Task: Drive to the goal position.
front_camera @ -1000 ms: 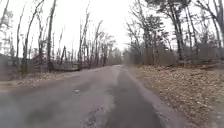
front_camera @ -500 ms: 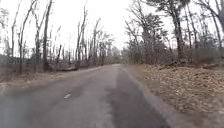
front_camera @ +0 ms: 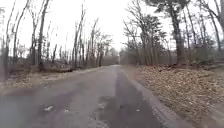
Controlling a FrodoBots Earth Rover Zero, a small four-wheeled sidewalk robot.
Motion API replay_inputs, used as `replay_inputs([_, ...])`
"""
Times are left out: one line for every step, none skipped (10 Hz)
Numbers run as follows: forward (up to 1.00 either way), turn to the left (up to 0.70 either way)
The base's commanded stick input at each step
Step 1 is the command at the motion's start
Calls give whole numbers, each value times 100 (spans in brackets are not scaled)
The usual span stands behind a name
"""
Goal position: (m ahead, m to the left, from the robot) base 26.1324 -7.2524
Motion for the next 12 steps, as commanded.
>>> replay_inputs([100, 0])
replay_inputs([100, 0])
replay_inputs([100, 0])
replay_inputs([100, 0])
replay_inputs([100, 0])
replay_inputs([100, 0])
replay_inputs([100, 0])
replay_inputs([100, 0])
replay_inputs([100, 0])
replay_inputs([100, 0])
replay_inputs([100, 0])
replay_inputs([100, 0])
